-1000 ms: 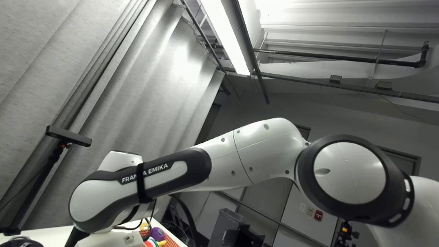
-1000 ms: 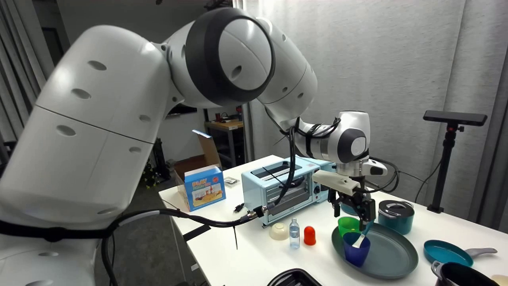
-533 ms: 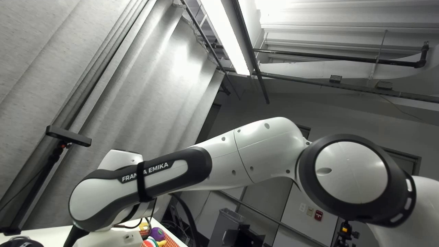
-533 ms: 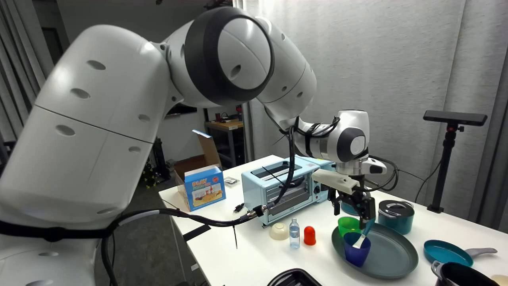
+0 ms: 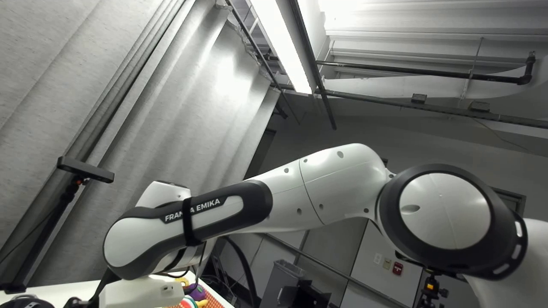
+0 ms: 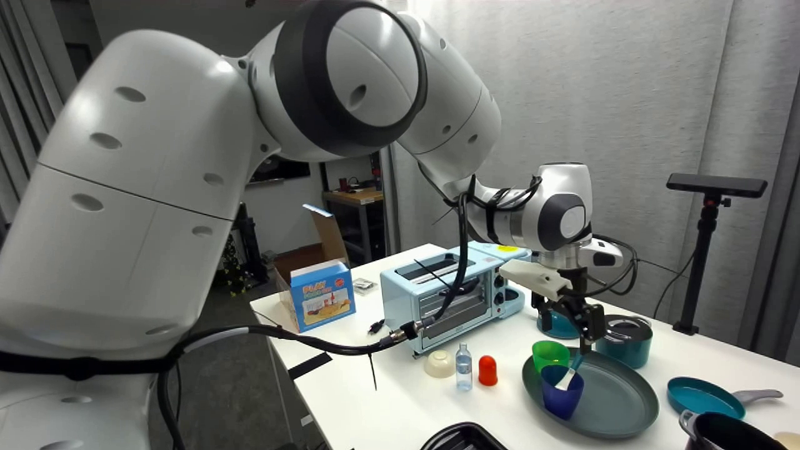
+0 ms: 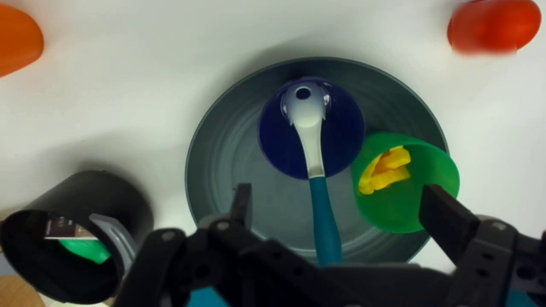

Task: Put the light green cup on the grey plate, put the dark blue cup on the grey plate

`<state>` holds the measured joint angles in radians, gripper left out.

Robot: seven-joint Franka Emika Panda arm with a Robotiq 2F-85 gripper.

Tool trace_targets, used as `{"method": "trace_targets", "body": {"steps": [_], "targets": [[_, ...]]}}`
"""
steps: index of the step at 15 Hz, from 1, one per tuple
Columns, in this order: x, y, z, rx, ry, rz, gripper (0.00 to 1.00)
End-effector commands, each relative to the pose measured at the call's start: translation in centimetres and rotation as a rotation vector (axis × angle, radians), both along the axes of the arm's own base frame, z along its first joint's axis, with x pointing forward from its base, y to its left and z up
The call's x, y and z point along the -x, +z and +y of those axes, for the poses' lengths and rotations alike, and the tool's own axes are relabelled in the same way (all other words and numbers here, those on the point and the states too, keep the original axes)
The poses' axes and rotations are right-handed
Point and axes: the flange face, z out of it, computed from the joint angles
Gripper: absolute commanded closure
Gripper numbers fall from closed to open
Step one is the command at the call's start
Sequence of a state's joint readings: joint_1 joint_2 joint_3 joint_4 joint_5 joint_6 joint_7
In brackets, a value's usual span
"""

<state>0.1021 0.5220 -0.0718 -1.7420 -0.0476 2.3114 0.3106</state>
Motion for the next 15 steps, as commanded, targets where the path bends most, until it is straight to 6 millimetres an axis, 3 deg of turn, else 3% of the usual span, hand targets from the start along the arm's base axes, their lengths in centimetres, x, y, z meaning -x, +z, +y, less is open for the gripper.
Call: {"method": "trace_targets", "body": {"steps": [1,7,15], "targets": [[1.7,1.1,-1.2,0.014,-0.078,-0.036,0.0],[4.8,1.3,-3.1,0.046,-0.172,-0.014,0.0],[7.0,1.7,-3.5,0.061,-0.227,0.007,0.0]]}}
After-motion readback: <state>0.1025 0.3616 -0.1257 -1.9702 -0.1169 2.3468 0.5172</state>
